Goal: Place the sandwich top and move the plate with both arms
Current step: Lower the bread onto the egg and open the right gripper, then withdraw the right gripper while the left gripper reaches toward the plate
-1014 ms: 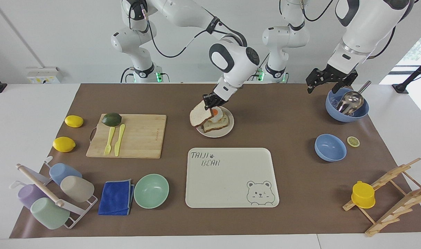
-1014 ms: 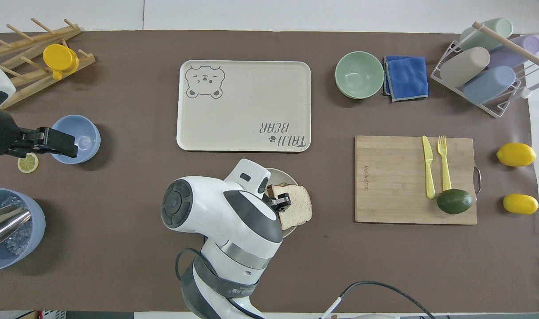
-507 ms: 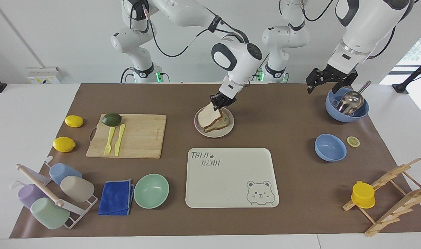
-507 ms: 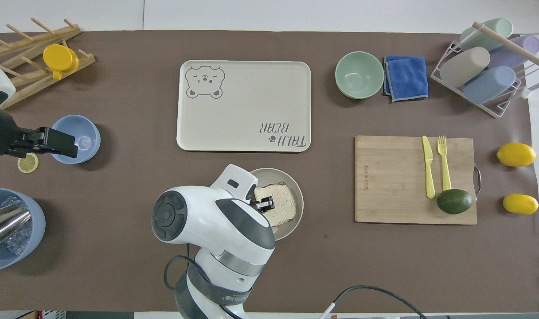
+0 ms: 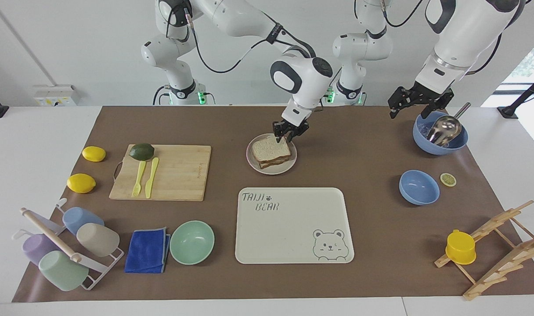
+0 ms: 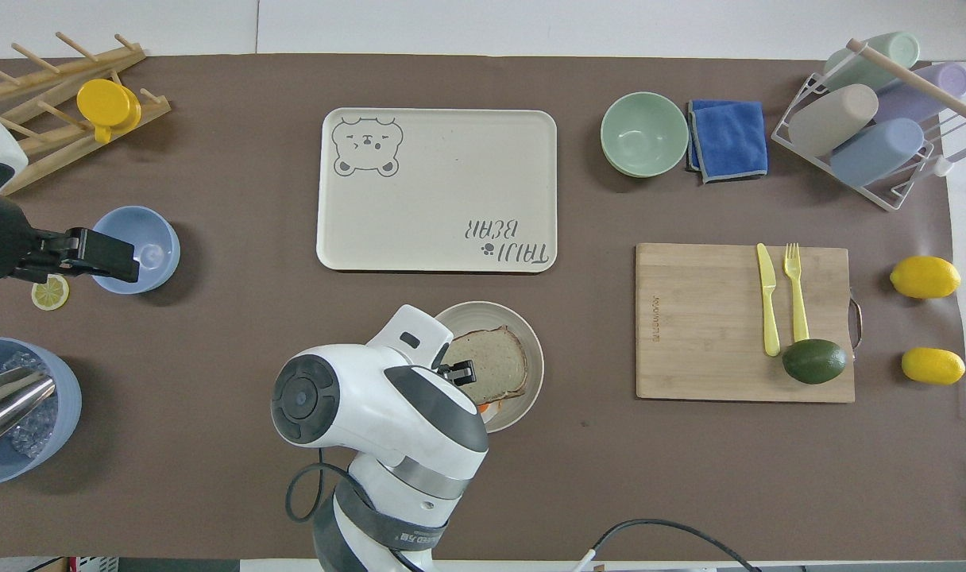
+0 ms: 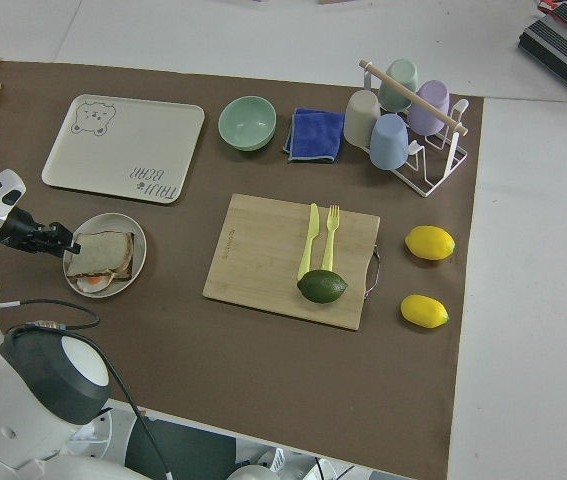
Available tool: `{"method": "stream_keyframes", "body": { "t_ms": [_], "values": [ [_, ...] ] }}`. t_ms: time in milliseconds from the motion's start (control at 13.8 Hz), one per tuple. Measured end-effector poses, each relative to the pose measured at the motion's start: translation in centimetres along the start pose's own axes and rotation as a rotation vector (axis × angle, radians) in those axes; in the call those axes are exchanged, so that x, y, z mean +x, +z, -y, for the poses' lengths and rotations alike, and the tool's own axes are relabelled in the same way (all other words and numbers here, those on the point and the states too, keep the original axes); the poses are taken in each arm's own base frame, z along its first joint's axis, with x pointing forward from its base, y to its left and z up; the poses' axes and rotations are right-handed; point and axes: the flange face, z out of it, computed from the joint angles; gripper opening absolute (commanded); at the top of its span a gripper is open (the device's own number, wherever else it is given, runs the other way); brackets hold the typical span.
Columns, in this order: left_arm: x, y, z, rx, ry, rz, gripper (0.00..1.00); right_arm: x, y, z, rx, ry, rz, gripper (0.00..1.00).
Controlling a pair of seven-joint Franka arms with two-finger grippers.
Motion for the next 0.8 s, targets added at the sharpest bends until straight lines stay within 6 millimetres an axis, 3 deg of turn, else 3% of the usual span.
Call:
{"method": "stream_keyframes", "body": {
  "t_ms": [145, 217, 362, 580, 652, 797],
  "values": [
    [0.0, 0.0, 0.0, 0.0, 0.0, 0.0, 1.0, 0.6, -3.9, -2.2, 0.063, 0.053, -0.029, 1.0],
    [0.0, 0.0, 0.0, 0.0, 0.0, 0.0, 1.0, 1.5, -6.6, -5.3, 0.094, 0.105, -0.043, 1.0],
    [0.0, 0.0, 0.0, 0.0, 0.0, 0.001, 1.0, 2.9, -10.2, -13.3, 0.123, 0.195, -0.019, 1.0],
    [-0.2, 0.1, -0.1, 0.001, 0.002, 0.015, 1.0, 2.9, -14.5, -27.0, 0.184, 0.248, 0.045, 1.0],
    [-0.3, 0.3, -0.2, 0.002, 0.004, 0.026, 1.0, 2.6, -15.2, -31.7, 0.197, 0.245, 0.055, 1.0],
    [-0.9, 1.2, -0.5, 0.005, 0.01, 0.05, 1.0, 2.1, -14.8, -39.5, 0.203, 0.25, 0.093, 1.0]
  ]
}}
